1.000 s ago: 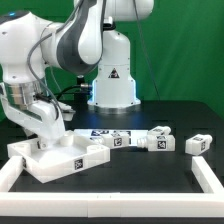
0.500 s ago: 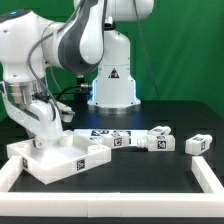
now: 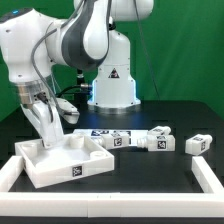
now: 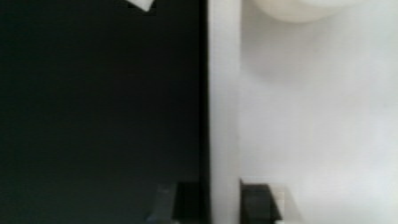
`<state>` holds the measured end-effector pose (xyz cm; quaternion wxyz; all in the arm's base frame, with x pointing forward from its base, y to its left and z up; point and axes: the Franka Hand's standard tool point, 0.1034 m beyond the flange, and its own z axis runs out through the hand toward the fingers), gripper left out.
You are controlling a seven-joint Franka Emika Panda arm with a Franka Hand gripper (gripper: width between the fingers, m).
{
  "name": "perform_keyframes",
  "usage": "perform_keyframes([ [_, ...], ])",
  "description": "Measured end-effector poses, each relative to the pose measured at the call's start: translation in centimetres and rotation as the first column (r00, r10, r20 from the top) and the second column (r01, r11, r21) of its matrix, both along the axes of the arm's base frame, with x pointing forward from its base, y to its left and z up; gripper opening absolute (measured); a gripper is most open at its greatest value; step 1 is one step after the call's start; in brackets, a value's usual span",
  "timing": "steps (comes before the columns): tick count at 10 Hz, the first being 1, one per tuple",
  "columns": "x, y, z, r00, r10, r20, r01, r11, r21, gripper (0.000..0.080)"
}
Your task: Assemble one leg
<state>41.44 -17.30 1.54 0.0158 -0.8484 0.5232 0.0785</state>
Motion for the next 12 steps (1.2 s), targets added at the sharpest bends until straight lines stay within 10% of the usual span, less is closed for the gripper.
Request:
perform_keyframes([
  [4,2.9,3.5,2.6,0.998,-0.056,-0.009,0.056,0.996,0.067,0.006],
  [9,6.6,10.3,2.3,0.957,-0.282,-0.065,0.281,0.959,-0.019,0.006],
  [12,6.5,10.8,2.2,0.958,-0.279,-0.073,0.278,0.96,-0.019,0.0059],
])
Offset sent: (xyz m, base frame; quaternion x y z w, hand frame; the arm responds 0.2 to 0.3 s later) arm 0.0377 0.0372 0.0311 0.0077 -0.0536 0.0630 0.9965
